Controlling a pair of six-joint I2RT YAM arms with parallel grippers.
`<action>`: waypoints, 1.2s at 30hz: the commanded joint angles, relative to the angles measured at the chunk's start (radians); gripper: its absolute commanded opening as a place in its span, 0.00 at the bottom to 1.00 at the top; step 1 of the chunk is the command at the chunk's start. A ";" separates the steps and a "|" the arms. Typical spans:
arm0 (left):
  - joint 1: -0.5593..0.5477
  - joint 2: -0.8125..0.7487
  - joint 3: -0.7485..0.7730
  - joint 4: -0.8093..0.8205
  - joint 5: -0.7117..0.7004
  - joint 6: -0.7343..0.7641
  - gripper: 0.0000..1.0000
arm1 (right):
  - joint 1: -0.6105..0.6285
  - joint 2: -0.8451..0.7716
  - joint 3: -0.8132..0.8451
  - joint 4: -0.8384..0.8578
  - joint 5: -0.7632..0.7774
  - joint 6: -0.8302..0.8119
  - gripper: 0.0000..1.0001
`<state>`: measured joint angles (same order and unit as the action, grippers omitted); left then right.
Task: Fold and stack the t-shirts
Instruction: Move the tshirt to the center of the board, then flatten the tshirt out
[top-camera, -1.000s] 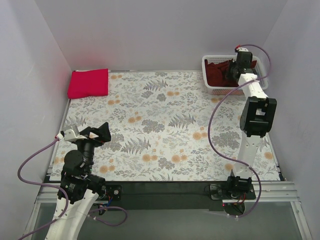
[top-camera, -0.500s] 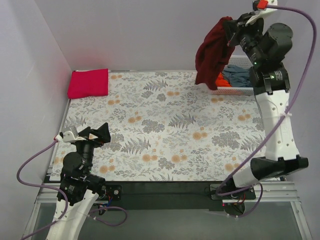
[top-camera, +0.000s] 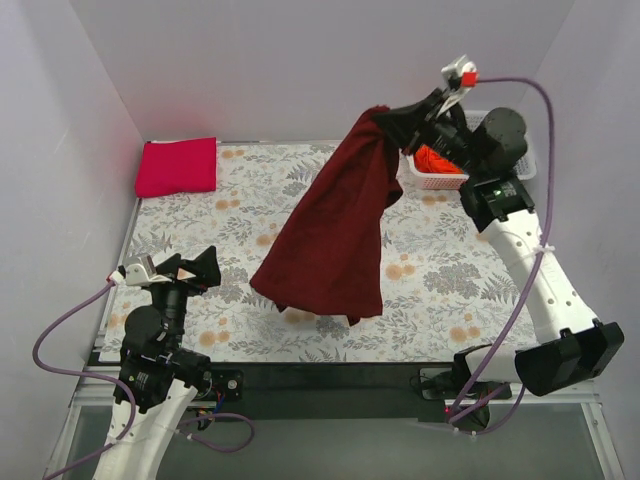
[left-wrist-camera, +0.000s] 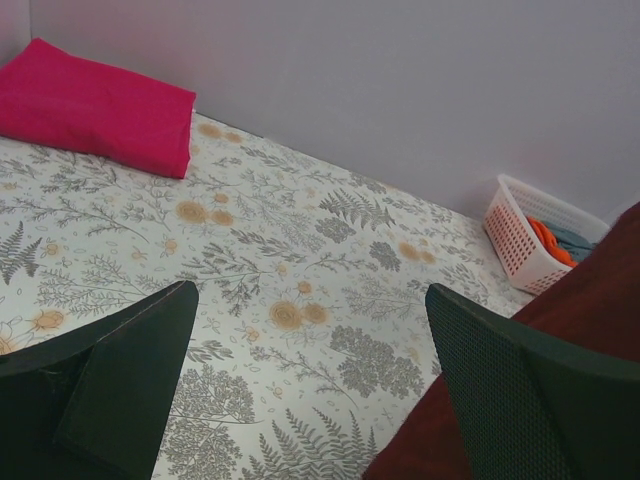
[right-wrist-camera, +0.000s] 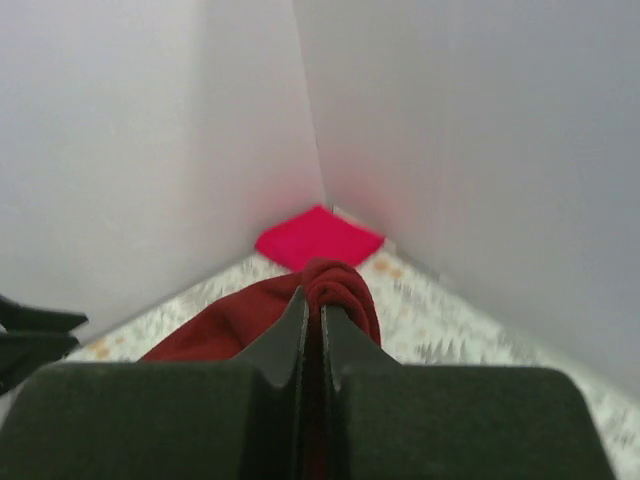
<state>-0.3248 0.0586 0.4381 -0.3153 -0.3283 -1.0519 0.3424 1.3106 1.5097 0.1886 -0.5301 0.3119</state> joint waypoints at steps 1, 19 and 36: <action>-0.005 0.004 0.010 -0.019 0.017 0.009 0.98 | -0.005 -0.051 -0.217 0.060 0.034 0.029 0.02; -0.028 0.677 0.183 -0.004 0.626 -0.134 0.95 | -0.008 -0.207 -0.745 -0.466 0.392 -0.152 0.66; -0.966 1.411 0.491 -0.145 -0.024 -0.234 0.75 | -0.014 -0.375 -0.890 -0.465 0.639 -0.060 0.65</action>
<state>-1.2026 1.3796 0.8639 -0.3771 -0.1711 -1.2762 0.3321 0.9600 0.6312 -0.2920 0.0502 0.2306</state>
